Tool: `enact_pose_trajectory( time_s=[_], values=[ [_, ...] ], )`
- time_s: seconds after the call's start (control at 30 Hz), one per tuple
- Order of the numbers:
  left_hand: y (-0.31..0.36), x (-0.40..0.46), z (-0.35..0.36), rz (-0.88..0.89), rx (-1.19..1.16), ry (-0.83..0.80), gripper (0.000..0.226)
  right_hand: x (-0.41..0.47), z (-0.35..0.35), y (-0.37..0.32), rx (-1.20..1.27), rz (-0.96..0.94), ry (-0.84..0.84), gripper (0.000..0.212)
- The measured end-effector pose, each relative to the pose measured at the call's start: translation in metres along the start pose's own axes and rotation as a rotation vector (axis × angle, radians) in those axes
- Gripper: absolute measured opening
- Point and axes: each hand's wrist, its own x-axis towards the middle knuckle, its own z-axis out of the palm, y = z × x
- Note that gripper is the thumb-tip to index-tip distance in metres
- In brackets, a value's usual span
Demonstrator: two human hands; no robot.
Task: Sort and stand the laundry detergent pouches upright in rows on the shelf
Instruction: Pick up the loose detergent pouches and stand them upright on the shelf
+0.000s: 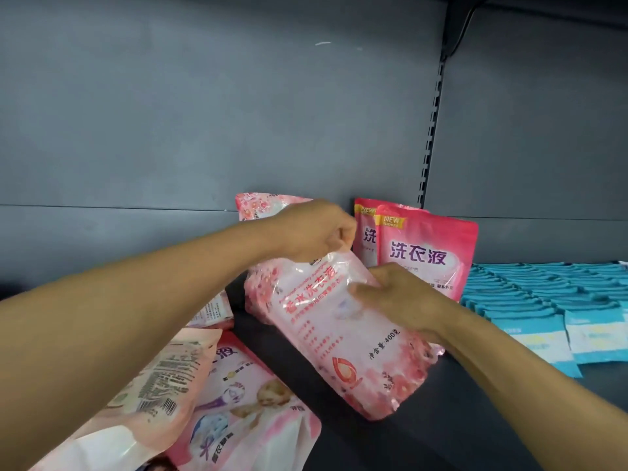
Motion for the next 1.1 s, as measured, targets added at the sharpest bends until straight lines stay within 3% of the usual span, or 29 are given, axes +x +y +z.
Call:
enact_pose_trajectory(
  time_s=[0.17,0.3,0.4,0.5,0.67,0.9,1.03,1.1],
  values=[
    [0.018,0.022,-0.018,0.106,0.159,0.2,0.013,0.016,0.022,0.003,0.165,-0.06,0.497,0.028],
    [0.007,0.018,-0.018,0.153,0.202,0.283,0.04,0.032,0.045,0.016,0.369,-0.072,0.685,0.022],
    [-0.015,-0.005,-0.018,0.071,0.21,0.25,0.054,0.036,0.06,0.025,0.46,-0.1,0.733,0.018],
    [-0.043,-0.036,-0.014,-0.057,0.226,0.15,0.05,0.033,0.068,0.032,0.472,-0.147,0.768,0.025],
    [-0.079,-0.082,0.002,-0.218,0.119,0.051,0.044,0.028,0.065,0.037,0.319,-0.132,0.73,0.032],
    [-0.088,-0.11,0.014,-0.273,0.083,-0.022,0.043,0.011,0.065,0.027,0.131,-0.057,0.672,0.042],
    [-0.099,-0.123,0.013,-0.306,0.077,-0.053,0.045,-0.026,0.071,-0.002,-0.008,-0.324,0.868,0.061],
    [-0.108,-0.132,0.012,-0.345,0.079,-0.099,0.047,-0.036,0.079,-0.016,-0.126,-0.498,0.793,0.053]
  ],
)
